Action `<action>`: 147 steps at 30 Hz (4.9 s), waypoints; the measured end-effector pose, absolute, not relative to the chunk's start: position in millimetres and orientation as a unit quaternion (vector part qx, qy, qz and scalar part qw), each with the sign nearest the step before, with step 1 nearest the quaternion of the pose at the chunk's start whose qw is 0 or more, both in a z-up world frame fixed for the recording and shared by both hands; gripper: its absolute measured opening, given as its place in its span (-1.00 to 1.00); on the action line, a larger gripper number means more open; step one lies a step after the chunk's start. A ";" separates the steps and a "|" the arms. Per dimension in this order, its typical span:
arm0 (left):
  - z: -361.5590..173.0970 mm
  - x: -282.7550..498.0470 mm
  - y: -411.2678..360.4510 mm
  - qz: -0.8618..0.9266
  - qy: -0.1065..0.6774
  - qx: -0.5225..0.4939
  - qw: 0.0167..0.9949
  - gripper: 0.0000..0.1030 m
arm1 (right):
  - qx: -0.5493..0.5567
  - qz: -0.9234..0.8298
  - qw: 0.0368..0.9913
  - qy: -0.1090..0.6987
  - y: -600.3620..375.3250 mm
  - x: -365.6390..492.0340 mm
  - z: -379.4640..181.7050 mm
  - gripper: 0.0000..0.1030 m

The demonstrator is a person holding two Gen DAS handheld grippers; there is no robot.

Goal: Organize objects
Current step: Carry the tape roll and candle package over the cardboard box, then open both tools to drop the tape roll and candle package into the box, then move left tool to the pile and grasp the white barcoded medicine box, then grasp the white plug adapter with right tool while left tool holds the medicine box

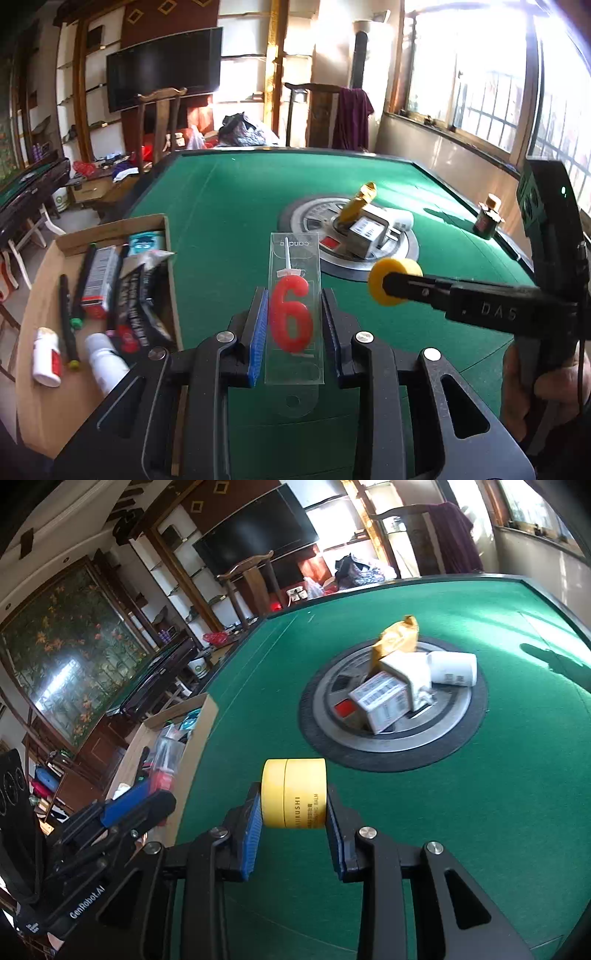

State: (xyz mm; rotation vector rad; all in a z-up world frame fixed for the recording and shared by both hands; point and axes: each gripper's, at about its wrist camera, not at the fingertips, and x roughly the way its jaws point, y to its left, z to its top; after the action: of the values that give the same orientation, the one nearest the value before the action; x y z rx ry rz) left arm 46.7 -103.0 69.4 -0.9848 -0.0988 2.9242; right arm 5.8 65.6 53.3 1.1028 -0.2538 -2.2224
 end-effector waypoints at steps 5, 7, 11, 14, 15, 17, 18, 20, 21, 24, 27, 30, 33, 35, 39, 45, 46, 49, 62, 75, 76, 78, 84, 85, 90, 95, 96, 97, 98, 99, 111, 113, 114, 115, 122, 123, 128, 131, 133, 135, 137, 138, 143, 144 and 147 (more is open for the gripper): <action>76.0 60.9 -130.5 0.951 -0.046 -0.307 0.007 -0.48 | 0.422 -0.838 0.335 -0.084 39.4 15.9 52.6 -0.39; 77.3 66.0 -140.7 0.952 -0.054 -0.302 -0.002 -0.47 | 0.421 -0.837 0.340 -0.082 30.8 18.6 53.6 -0.39; 79.8 76.9 -163.6 0.953 -0.068 -0.294 -0.017 -0.47 | 0.417 -0.835 0.352 -0.068 8.9 25.2 57.1 -0.39; 81.3 85.8 -182.2 0.954 -0.079 -0.287 -0.031 -0.47 | 0.415 -0.832 0.364 -0.055 -9.1 30.5 61.0 -0.39; 81.6 89.1 -189.6 0.955 -0.083 -0.284 -0.037 -0.47 | 0.413 -0.831 0.368 -0.051 -16.3 32.8 62.8 -0.39; 81.5 96.3 -205.6 0.954 -0.092 -0.280 -0.048 -0.47 | 0.412 -0.829 0.377 -0.041 -29.1 38.9 64.2 -0.39; 80.7 100.0 -214.2 0.954 -0.096 -0.280 -0.056 -0.47 | 0.410 -0.827 0.382 -0.036 -35.9 41.3 66.3 -0.39; 77.9 107.9 -233.1 0.952 -0.107 -0.278 -0.074 -0.47 | 0.406 -0.825 0.393 -0.025 -49.0 47.4 68.6 -0.39; 76.4 111.1 -240.9 0.950 -0.112 -0.280 -0.080 -0.47 | 0.404 -0.822 0.401 -0.017 -57.6 51.7 69.7 -0.39; 69.1 122.7 -259.6 0.946 -0.121 -0.283 -0.099 -0.47 | 0.403 -0.813 0.419 0.000 -77.0 63.9 68.2 -0.39; 59.3 131.6 -272.8 0.941 -0.126 -0.291 -0.115 -0.47 | 0.407 -0.800 0.440 0.020 -98.3 78.0 62.7 -0.39; 47.3 139.2 -287.3 0.935 -0.138 -0.300 -0.127 -0.47 | 0.413 -0.785 0.460 0.037 -117.4 92.4 55.9 -0.39; 37.9 143.2 -298.3 0.930 -0.148 -0.307 -0.138 -0.47 | 0.411 -0.778 0.472 0.052 -131.7 101.0 52.1 -0.39; 34.8 144.3 -302.8 0.928 -0.151 -0.310 -0.139 -0.47 | 0.403 -0.776 0.482 0.060 -139.1 106.7 52.9 -0.39; 27.8 143.9 -302.5 0.926 -0.146 -0.320 -0.137 -0.47 | 0.397 -0.766 0.500 0.078 -154.6 118.3 51.5 -0.39; 17.8 140.1 -304.6 0.922 -0.145 -0.332 -0.134 -0.47 | 0.408 -0.753 0.509 0.092 -170.0 125.4 39.7 -0.39; 17.2 139.8 -305.1 0.922 -0.146 -0.333 -0.133 -0.47 | 0.411 -0.752 0.508 0.092 -171.5 124.3 37.0 -0.39; 15.7 138.3 -304.3 0.923 -0.141 -0.334 -0.130 -0.47 | 0.422 -0.749 0.502 0.090 -174.3 119.1 28.9 -0.39; 17.9 126.3 -292.3 0.920 -0.124 -0.354 -0.111 -0.46 | 0.438 -0.752 0.487 0.077 -160.6 107.2 28.2 -0.37; 33.5 132.1 -278.9 0.921 -0.122 -0.354 -0.112 -0.16 | 0.425 -0.755 0.497 0.042 -131.0 105.5 47.4 -0.37; 35.7 132.3 -277.0 0.921 -0.121 -0.352 -0.112 -0.16 | 0.422 -0.758 0.496 0.035 -125.2 103.7 49.7 -0.37; 41.2 132.2 -271.2 0.923 -0.120 -0.349 -0.107 -0.16 | 0.418 -0.763 0.492 0.023 -111.3 97.7 54.2 -0.37; 57.3 119.3 -231.8 0.930 -0.096 -0.349 -0.066 -0.16 | 0.404 -0.796 0.450 -0.015 -48.1 67.5 64.2 -0.37; 59.4 115.7 -224.4 0.930 -0.090 -0.350 -0.059 -0.16 | 0.401 -0.804 0.438 -0.022 -34.6 61.4 64.9 -0.37; 60.8 87.6 -170.1 0.929 -0.057 -0.365 0.000 -0.16 | 0.393 -0.838 0.369 -0.076 45.7 16.5 67.4 -0.37; 56.0 50.1 -107.1 0.924 0.002 -0.378 0.053 -0.16 | 0.384 -0.872 0.276 -0.128 124.3 -25.1 59.0 -0.34; 54.6 41.8 -94.3 0.923 0.011 -0.380 0.064 -0.16 | 0.392 -0.870 0.258 -0.151 137.0 -32.7 55.0 -0.34; 53.7 35.2 -85.3 0.922 0.017 -0.379 0.073 -0.16 | 0.400 -0.866 0.242 -0.179 149.0 -38.6 50.7 -0.34; 53.3 26.3 -74.3 0.922 0.023 -0.378 0.085 -0.16 | 0.405 -0.861 0.233 -0.198 156.2 -41.9 47.3 -0.34; 52.2 16.8 -64.3 0.920 0.029 -0.379 0.094 -0.16 | 0.413 -0.854 0.227 -0.217 161.9 -45.3 43.5 -0.34; 44.8 -95.6 -12.3 0.885 0.143 -0.413 0.160 -0.16 | 0.412 -0.832 0.234 -0.291 185.9 -45.7 46.7 -0.34; 42.4 -114.1 -13.8 0.874 0.126 -0.433 0.182 -0.16 | 0.412 -0.828 0.238 -0.297 187.3 -44.9 47.6 -0.34; 41.2 -122.4 -14.4 0.871 0.122 -0.438 0.185 -0.16 | 0.412 -0.827 0.239 -0.300 188.3 -45.0 47.5 -0.34; 40.2 -128.0 -14.9 0.871 0.120 -0.438 0.188 -0.17 | 0.412 -0.825 0.239 -0.304 189.4 -44.9 47.6 -0.34; 25.9 -154.2 -3.8 0.855 0.136 -0.461 0.196 -0.16 | 0.419 -0.817 0.242 -0.314 190.0 -45.4 46.4 -0.34; 23.7 -157.7 -1.1 0.854 0.141 -0.462 0.193 -0.16 | 0.418 -0.818 0.241 -0.314 190.0 -45.4 47.0 -0.34; 10.2 -175.8 12.1 0.852 0.123 -0.476 0.182 -0.16 | 0.419 -0.823 0.233 -0.304 189.0 -46.9 45.4 -0.34; 7.4 -176.8 6.8 0.860 0.081 -0.480 0.156 -0.35 | 0.418 -0.830 0.222 -0.295 190.0 -48.6 44.1 -0.34; 9.4 -168.8 1.9 0.866 0.055 -0.476 0.145 -0.36 | 0.417 -0.834 0.215 -0.291 191.4 -50.4 42.6 -0.34; 11.9 -150.8 -7.8 0.874 0.037 -0.470 0.120 -0.36 | 0.416 -0.837 0.210 -0.288 192.5 -51.7 41.5 -0.34; 13.3 -126.2 -22.0 0.879 0.009 -0.469 0.089 -0.36 | 0.413 -0.840 0.211 -0.281 191.4 -52.6 41.7 -0.34; 13.9 -115.4 -28.2 0.881 -0.001 -0.466 0.075 -0.36 | 0.412 -0.843 0.212 -0.273 189.6 -53.1 42.1 -0.34; 12.5 -73.0 -53.4 0.897 -0.018 -0.442 0.021 -0.36 | 0.404 -0.860 0.234 -0.204 165.8 -57.6 46.8 -0.34; 7.3 -72.7 -54.8 0.896 -0.010 -0.443 0.013 -0.36 | 0.402 -0.865 0.238 -0.183 159.4 -60.0 49.2 -0.34; -1.5 -74.6 -52.1 0.901 0.004 -0.434 0.003 -0.35 | 0.387 -0.882 0.239 -0.126 143.9 -68.2 58.9 -0.34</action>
State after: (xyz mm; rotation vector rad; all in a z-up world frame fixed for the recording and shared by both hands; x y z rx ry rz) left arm -74.6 -52.1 -1.5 -1.3594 0.0140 2.8256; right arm -68.2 143.8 58.9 1.0589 -0.3448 -2.4141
